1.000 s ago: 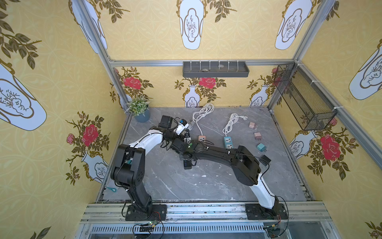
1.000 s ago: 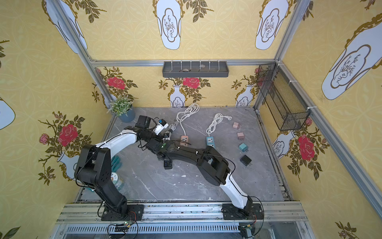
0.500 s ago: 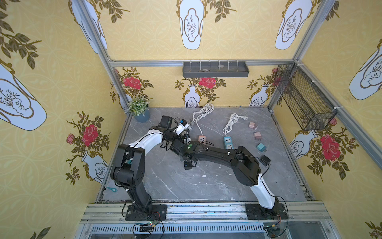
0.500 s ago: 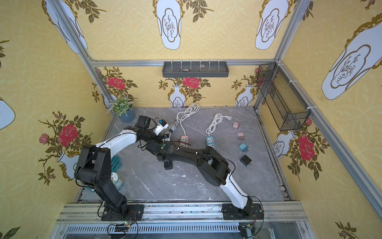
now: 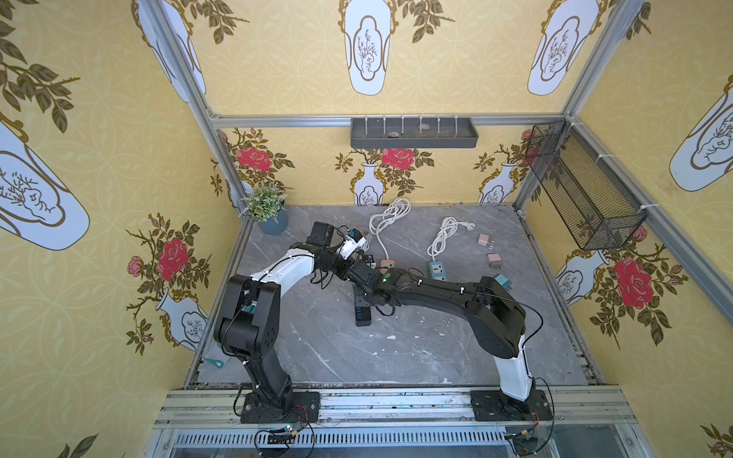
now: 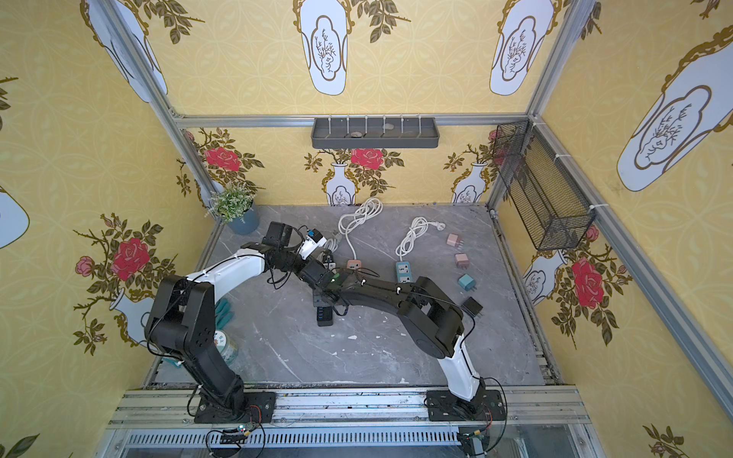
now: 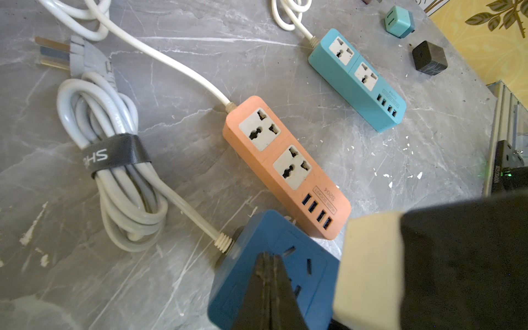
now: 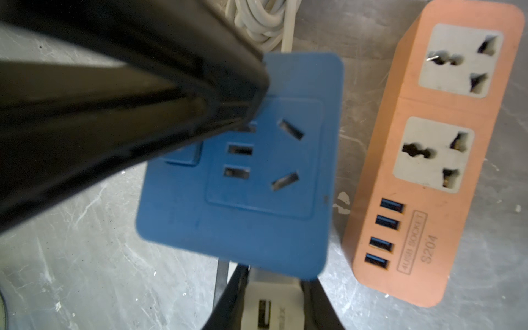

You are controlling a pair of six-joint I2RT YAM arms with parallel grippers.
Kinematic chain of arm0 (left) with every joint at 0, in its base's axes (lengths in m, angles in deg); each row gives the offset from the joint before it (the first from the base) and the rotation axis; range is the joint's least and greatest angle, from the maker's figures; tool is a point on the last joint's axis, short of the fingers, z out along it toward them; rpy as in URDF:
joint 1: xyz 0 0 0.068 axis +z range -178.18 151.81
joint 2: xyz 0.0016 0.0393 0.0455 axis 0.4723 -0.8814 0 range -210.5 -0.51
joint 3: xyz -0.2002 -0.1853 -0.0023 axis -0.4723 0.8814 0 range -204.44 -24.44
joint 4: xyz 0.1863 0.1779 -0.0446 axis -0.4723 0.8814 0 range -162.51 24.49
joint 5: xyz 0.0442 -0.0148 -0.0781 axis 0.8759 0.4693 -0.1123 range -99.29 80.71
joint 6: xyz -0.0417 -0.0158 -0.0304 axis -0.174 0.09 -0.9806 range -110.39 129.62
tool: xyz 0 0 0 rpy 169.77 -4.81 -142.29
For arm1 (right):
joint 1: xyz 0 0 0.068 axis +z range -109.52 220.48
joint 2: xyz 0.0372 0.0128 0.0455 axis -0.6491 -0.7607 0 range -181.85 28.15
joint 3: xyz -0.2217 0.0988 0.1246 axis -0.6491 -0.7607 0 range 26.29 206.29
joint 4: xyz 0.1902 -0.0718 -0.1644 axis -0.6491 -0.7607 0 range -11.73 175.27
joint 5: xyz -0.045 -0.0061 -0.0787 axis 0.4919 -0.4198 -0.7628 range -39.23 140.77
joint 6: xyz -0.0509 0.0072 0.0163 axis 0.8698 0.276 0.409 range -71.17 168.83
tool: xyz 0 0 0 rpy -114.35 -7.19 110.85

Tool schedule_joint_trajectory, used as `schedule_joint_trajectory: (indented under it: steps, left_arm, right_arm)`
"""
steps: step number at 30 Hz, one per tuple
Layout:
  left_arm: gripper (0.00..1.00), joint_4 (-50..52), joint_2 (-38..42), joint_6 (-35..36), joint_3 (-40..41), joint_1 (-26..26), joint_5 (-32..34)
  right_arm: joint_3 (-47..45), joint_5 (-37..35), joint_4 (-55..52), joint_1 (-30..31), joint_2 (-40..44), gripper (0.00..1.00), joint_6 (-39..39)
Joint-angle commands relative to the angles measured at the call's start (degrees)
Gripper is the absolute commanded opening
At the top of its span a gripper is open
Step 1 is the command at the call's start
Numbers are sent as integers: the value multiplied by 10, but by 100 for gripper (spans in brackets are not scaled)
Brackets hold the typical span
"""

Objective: Pull the plug off the socket
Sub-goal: Remove the plug from the socket.

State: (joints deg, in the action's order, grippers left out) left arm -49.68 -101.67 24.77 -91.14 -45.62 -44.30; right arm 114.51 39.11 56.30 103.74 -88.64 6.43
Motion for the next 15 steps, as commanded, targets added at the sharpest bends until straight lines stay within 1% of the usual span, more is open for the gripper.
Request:
schedule_joint_trajectory:
  steps: [1,10,12,15]
  left_arm:
    - [0,107,-19,4,13,-1,82]
    - [0,109,-21,3,11,-1,81]
    - [0,109,-22,3,11,-1,81]
    - [0,110,-24,3,11,-1,80]
  right_arm:
    - [28,10,22,16,-12,11,6]
    - [153,-129,-114,59,-101,10,46]
    - [168,-146,-130,64,-112,10,52]
    - [173,-154,-134,67,-115,10,59]
